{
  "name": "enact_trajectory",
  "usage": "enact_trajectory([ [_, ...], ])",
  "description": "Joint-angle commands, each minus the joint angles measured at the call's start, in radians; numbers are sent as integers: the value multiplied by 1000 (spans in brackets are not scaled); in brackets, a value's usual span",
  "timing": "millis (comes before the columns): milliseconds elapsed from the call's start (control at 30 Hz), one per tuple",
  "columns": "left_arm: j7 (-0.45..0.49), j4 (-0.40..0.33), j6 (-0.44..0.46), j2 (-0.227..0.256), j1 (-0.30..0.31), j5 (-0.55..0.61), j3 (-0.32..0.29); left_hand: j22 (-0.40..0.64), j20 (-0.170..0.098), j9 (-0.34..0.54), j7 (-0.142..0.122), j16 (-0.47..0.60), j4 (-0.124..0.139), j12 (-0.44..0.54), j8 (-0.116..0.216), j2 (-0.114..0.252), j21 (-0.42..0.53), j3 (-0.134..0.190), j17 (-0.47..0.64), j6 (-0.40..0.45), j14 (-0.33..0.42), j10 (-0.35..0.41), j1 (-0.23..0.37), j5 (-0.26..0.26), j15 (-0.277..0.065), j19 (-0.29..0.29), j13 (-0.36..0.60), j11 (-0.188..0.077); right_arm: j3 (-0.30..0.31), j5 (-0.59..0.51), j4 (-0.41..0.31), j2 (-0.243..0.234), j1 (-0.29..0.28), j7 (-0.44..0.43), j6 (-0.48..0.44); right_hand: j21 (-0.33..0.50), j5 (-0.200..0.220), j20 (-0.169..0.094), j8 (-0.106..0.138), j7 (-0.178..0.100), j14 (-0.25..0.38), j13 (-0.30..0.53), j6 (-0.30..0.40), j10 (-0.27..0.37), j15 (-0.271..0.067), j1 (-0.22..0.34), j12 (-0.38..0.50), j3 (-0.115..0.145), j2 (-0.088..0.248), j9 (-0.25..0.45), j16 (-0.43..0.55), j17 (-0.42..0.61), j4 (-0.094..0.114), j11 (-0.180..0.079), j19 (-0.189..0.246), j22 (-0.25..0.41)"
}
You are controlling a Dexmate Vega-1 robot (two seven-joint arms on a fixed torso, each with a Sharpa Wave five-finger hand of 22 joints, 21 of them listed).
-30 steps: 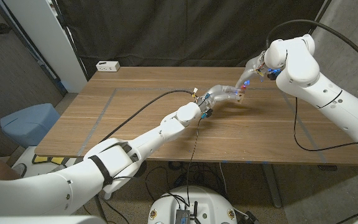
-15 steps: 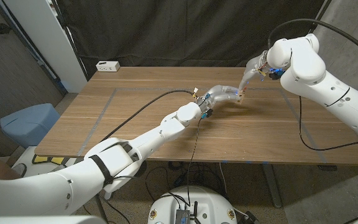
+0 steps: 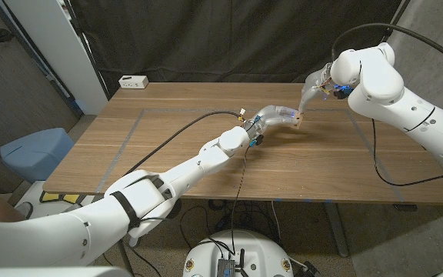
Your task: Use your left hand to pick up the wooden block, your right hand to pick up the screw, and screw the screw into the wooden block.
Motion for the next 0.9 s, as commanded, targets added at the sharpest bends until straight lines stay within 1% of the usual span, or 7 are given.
enact_trajectory([
  [33,2,-6,3,3,1,1,1,6,7,6,17,-1,6,9,8,23,-2,11,3,87,11,12,-6,7,-58,0,83,-2,-12,-3,1,-14,4,-23,13,3,-5,-2,1,-36,1,3,11,2,-14,26,6,13,-4,3,6,0,2,-28,-6,5],
  [100,1,-5,2,3,2,0,0,6,7,6,16,-1,5,8,8,23,-2,11,3,87,11,12,-5,8,-58,0,83,-2,-8,2,1,-17,0,-33,20,3,-6,-3,1,-48,1,3,13,2,-16,35,7,16,-6,3,6,0,3,-44,-5,5],
  [467,1,-3,1,2,0,2,1,6,8,6,16,-1,6,8,7,24,-2,12,4,86,11,12,-6,8,-57,0,83,-2,13,26,2,-39,-25,-92,68,3,-7,-10,8,-77,1,3,38,11,-42,54,10,19,-18,6,7,-1,5,-67,-6,5],
  [500,2,-5,2,2,0,2,1,6,7,6,16,-1,5,8,8,24,-2,11,4,87,11,12,-6,8,-56,0,83,-2,18,32,1,-41,-29,-100,72,3,-7,-11,9,-76,0,3,39,13,-45,57,11,19,-19,6,7,-1,5,-75,-7,5],
  [733,0,-3,2,1,0,1,2,6,7,6,17,-1,6,8,7,24,-2,11,4,87,11,12,-7,8,-57,0,83,-2,30,59,8,-48,-37,-121,92,5,-7,-16,27,-90,4,2,84,25,-57,73,14,23,-19,10,10,-1,8,-84,-4,5],
  [833,0,-4,2,1,0,2,2,6,6,6,17,-1,6,7,7,24,-2,11,4,86,12,10,-7,8,-57,0,83,-2,31,62,8,-49,-39,-129,94,7,-6,-21,34,-94,8,2,99,33,-65,85,15,26,-18,13,11,0,9,-99,3,5],
  [900,0,-5,4,1,0,2,2,6,6,6,16,-1,6,7,7,23,-2,11,3,87,12,10,-8,8,-57,0,84,-2,35,69,8,-51,-44,-139,96,7,-6,-21,39,-93,8,2,110,37,-67,87,16,27,-17,14,12,0,10,-100,3,5],
])
